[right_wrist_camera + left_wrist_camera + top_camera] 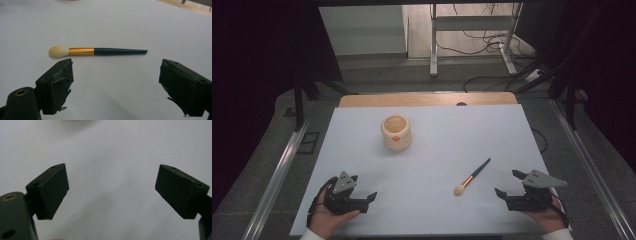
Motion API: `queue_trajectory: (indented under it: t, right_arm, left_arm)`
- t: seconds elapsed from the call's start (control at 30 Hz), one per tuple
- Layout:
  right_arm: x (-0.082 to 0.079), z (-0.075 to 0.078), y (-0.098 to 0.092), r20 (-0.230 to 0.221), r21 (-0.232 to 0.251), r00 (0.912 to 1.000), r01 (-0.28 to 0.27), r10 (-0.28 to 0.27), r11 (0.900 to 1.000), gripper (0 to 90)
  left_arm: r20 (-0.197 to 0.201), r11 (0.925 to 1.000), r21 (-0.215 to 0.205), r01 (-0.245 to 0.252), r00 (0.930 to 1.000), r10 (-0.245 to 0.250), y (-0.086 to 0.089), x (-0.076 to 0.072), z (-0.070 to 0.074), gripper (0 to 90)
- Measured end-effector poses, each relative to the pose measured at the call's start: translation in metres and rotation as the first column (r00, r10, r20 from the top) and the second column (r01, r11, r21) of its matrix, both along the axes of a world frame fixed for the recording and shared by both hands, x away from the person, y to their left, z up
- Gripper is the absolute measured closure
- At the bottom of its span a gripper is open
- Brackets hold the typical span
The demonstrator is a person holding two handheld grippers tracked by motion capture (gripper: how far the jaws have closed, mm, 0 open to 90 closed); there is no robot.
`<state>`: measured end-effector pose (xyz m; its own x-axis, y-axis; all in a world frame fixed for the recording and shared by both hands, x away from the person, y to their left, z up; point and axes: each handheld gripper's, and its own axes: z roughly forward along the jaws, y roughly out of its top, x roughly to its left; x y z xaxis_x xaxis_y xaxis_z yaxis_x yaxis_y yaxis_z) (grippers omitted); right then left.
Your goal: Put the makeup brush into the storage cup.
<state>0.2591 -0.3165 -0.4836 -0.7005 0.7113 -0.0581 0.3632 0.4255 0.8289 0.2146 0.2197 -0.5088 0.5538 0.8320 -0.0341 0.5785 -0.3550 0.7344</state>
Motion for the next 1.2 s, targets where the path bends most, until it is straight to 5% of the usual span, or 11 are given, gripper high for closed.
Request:
queue_trajectory:
  t: [0.53,1.2]
  right_arm:
    - [0.003,0.003,0.001,-0.029,-0.006,0.9994,-0.017,0.017,1.0,12.1]
    - [0.017,0.024,-0.004,0.029,-0.126,0.9959,-0.082,0.086,0.989,10.7]
  left_arm:
    - [-0.009,1.0,0.003,-0.006,0.9999,0.006,-0.002,-0.002,-0.001,12.2]
    - [-0.011,1.0,-0.005,0.0,0.9999,0.0,-0.002,-0.003,0.001,12.0]
